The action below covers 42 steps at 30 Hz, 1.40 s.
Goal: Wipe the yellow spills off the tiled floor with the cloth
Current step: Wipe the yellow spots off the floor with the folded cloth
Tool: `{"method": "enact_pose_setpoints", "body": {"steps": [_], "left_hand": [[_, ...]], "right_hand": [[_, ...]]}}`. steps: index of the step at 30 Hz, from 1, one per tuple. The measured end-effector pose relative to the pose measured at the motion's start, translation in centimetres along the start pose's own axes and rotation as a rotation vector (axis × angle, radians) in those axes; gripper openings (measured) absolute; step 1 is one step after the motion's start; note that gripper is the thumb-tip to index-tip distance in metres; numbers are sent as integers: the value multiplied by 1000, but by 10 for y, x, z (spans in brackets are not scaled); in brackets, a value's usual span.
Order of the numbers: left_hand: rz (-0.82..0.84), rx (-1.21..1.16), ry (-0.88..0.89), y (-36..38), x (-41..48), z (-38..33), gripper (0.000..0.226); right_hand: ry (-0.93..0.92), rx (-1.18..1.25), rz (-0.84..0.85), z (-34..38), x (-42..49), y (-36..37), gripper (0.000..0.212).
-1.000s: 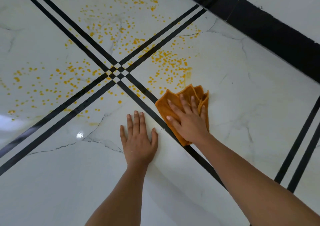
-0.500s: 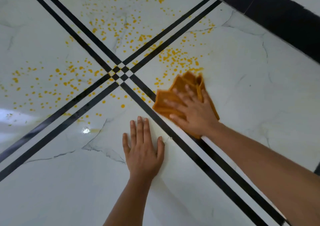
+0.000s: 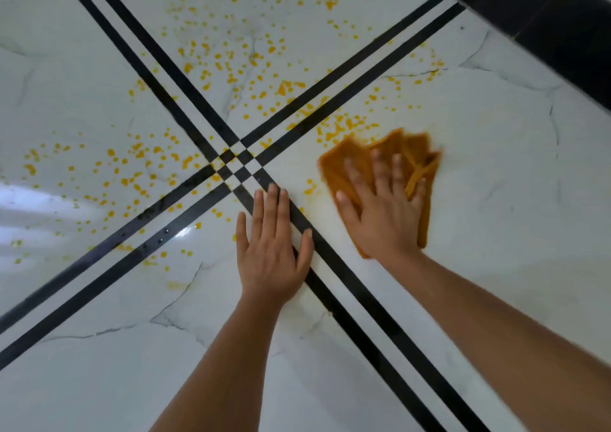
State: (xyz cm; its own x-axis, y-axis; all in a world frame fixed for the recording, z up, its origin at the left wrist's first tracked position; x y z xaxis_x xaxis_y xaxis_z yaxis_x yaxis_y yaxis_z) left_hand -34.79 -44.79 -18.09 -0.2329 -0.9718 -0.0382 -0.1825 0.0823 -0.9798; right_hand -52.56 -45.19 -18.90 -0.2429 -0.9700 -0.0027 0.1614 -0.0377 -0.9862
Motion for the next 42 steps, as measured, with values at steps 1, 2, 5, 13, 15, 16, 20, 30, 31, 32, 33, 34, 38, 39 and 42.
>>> {"method": "enact_pose_setpoints", "body": {"steps": [1, 2, 5, 13, 15, 16, 20, 30, 31, 32, 33, 34, 38, 39, 42], "left_hand": [[-22, -6, -19, -1, -5, 1, 66], [-25, -19, -45, 2, -5, 2, 66], [-26, -22, -57, 1, -4, 3, 66], [-13, -33, -64, 0, -3, 3, 66], [-19, -37, -61, 2, -3, 3, 66], [-20, -35, -62, 2, -3, 4, 66], [-16, -28, -73, 2, -3, 5, 66], [-56, -36, -68, 3, -3, 6, 65], [-70, -43, -73, 2, -4, 5, 65], [-88, -50, -81, 0, -6, 5, 64], [-107, -57, -102, -4, -7, 7, 64], [-130, -61, -132, -7, -10, 10, 63], [-115, -47, -277, -15, -47, 52, 66], [-107, -34, -316, -17, -64, 68, 67], [-84, -12, -466, -19, -116, 114, 71]], "right_hand": [[-174, -30, 31, 2, 2, -1, 54], [-290, -46, 70, -4, 17, -2, 54], [-13, -21, 55, -19, 68, -9, 55], [-228, -28, 106, -16, 92, -10, 56], [75, -6, 77, -8, 99, -6, 55], [12, -16, 84, 7, 92, -2, 56], [-610, -81, 178, 14, 70, -2, 57], [-243, -21, 109, -13, 47, -6, 55], [-56, -1, 74, -15, 42, -9, 56], [28, 2, 76, -6, 31, -6, 56], [-37, 0, 84, 14, 16, 0, 56], [-197, -6, 99, 32, -3, 4, 56], [-420, -4, 150, 42, -24, 6, 54], [-265, 6, 121, 41, -23, 6, 54], [-143, 49, 118, 85, -52, 10, 55]]}}
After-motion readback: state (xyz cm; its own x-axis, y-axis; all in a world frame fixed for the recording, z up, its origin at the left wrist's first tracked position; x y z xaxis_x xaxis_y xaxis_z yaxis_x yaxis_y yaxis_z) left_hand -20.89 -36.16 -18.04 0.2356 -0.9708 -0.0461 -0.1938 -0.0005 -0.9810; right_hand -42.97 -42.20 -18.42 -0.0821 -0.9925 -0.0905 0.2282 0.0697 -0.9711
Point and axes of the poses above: each hand's wrist, its own x-axis towards the middle knuckle, its own y-axis out of the palm, z = x × y, the point moved 6 cm from there along x, towards the middle knuckle, and after that the axes turned 2 degrees about x, right-handed, at the moved point
